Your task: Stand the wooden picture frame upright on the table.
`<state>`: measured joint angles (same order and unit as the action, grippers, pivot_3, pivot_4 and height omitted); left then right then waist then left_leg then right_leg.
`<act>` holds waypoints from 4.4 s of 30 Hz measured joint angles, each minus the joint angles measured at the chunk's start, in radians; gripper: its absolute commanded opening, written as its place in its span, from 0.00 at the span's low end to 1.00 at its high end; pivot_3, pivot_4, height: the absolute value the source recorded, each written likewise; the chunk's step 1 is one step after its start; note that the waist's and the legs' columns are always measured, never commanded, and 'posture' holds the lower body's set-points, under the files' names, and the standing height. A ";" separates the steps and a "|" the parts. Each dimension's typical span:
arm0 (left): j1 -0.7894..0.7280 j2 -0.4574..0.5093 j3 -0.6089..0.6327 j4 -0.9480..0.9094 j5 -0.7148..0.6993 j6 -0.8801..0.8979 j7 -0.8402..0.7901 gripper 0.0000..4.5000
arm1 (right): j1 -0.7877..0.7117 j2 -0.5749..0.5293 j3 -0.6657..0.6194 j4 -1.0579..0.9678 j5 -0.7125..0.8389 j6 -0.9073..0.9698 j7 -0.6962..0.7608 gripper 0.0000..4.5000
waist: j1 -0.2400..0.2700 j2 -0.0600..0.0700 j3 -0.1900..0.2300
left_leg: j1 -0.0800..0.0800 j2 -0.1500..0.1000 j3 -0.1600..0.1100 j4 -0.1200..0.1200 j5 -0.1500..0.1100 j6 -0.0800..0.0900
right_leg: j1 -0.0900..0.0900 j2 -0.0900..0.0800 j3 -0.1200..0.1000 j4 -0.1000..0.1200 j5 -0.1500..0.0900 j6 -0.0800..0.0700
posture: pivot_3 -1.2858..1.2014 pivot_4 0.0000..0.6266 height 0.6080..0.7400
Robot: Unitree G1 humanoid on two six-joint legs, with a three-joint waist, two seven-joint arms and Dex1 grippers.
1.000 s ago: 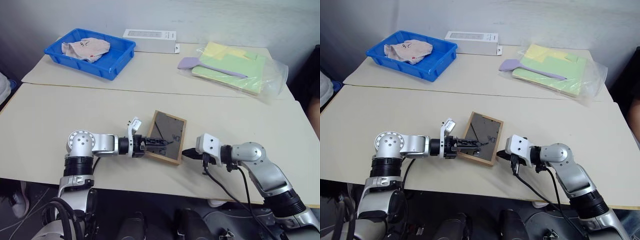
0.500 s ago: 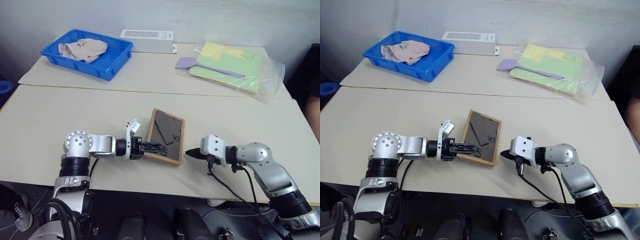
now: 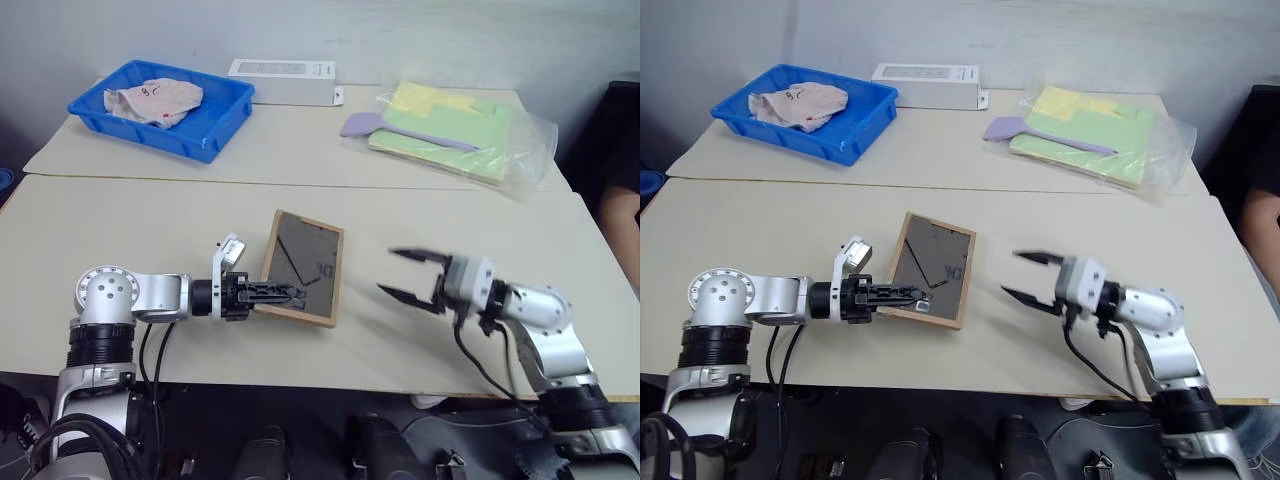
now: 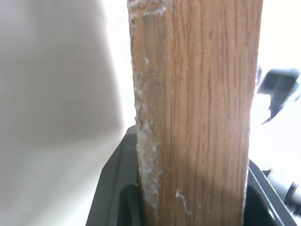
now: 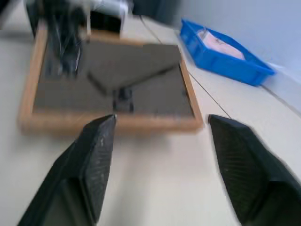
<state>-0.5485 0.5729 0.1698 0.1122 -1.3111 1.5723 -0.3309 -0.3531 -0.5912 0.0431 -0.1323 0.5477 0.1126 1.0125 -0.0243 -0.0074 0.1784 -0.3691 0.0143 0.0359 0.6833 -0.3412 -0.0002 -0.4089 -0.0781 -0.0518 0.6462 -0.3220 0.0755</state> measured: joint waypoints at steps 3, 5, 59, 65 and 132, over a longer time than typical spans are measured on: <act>0.060 0.023 -0.046 -0.068 0.091 -0.080 -0.076 0.27 | -0.042 -0.022 0.036 -0.059 0.086 0.252 -0.020 0.92 | 0.002 0.000 0.000 | -0.001 -0.001 0.000 0.000 0.000 0.000 | 0.000 0.000 0.000 -0.001 0.000 0.000 | 0.52 0.24 1.00; 0.074 0.028 -0.069 -0.081 0.129 -0.117 -0.118 0.27 | -0.065 -0.022 0.056 -0.060 0.100 0.362 -0.043 0.92 | 0.004 0.000 0.000 | -0.001 -0.001 0.000 0.000 0.000 0.000 | 0.000 0.000 0.000 -0.001 0.000 0.000 | 0.52 0.24 1.00; -0.133 0.108 -0.215 0.295 -0.412 0.041 -0.038 0.27 | -0.065 0.053 -0.043 0.326 -0.735 -1.046 -0.116 0.92 | -0.004 -0.001 0.001 | -0.001 -0.001 0.002 0.000 0.000 0.002 | -0.001 0.000 0.002 0.002 0.000 0.000 | 0.52 0.24 1.00; -0.136 0.158 -0.315 0.298 -0.569 0.025 0.058 0.27 | -0.120 0.093 -0.045 0.422 -0.992 -1.161 -0.404 0.84 | -0.004 -0.001 0.001 | -0.001 -0.001 0.001 0.000 0.000 0.001 | -0.001 0.000 0.002 0.004 0.000 0.000 | 0.52 0.24 1.00; 0.287 0.186 -0.025 -0.223 0.633 -1.254 -0.718 1.00 | -0.036 0.190 -0.027 0.430 0.009 0.129 -0.267 0.28 | -0.009 -0.003 -0.002 | 0.003 0.001 0.003 -0.003 -0.002 0.004 | 0.001 -0.001 0.003 0.000 0.000 -0.001 | 0.52 0.24 1.00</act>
<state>-0.2619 0.7593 0.1448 -0.1110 -0.6776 0.3184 -1.0491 -0.3892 -0.4012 0.0163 0.2975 0.5568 0.2415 0.7451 -0.0337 -0.0101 0.1764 -0.3663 0.0149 0.0387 0.6807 -0.3429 0.0042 -0.4079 -0.0790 -0.0490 0.6459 -0.3223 0.0749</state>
